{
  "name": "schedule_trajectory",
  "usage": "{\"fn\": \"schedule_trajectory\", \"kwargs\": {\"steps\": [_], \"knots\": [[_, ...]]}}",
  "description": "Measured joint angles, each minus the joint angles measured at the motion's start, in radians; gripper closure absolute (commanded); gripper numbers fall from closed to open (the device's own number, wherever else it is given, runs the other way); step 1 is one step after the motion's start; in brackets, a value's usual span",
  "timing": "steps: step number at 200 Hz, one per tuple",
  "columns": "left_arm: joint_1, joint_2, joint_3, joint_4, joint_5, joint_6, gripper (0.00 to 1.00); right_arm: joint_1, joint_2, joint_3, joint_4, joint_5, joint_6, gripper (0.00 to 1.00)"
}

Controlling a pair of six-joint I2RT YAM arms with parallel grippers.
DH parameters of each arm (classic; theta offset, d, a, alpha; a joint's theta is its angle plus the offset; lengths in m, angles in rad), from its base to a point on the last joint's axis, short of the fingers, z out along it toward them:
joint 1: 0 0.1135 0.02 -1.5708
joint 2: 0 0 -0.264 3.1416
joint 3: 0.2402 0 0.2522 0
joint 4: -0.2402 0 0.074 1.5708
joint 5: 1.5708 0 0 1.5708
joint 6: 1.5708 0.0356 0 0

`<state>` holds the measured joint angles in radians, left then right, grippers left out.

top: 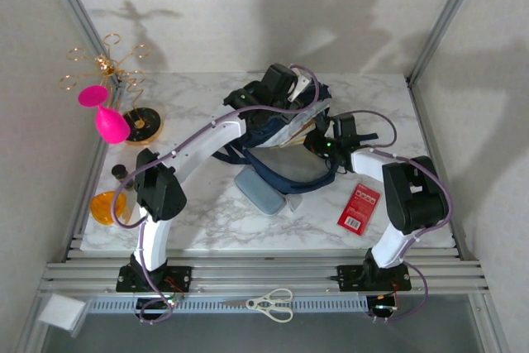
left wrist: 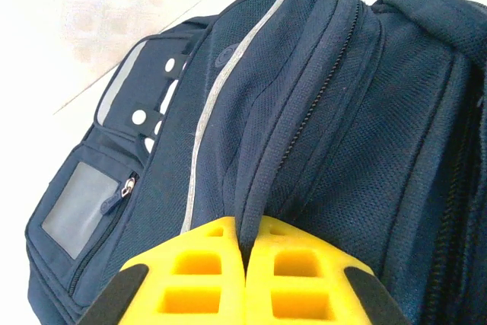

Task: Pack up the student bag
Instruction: Place the book in the student bag, then close the student bag at the center of the table.

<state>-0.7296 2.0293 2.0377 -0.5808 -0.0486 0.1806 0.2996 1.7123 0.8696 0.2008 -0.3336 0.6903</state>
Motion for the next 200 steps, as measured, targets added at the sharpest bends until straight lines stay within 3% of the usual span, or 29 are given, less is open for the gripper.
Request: {"fn": "schedule_trajectory", "kwargs": {"steps": [67,106,147,200], "knots": [[-0.002,-0.002,-0.007,0.023,0.011,-0.054,1.00,0.117,0.171,0.050,0.142,0.038,0.096,0.90],[-0.002,-0.002,-0.009,0.024,0.010,-0.105,1.00,0.130,0.183,0.061,0.175,0.039,0.108,0.84],[-0.002,-0.004,-0.043,0.051,0.009,-0.151,1.00,0.103,-0.039,0.002,0.060,0.053,0.040,0.74],[-0.021,-0.016,-0.150,0.148,0.025,-0.270,1.00,-0.057,-0.382,-0.057,-0.215,0.106,-0.040,0.65]]}}
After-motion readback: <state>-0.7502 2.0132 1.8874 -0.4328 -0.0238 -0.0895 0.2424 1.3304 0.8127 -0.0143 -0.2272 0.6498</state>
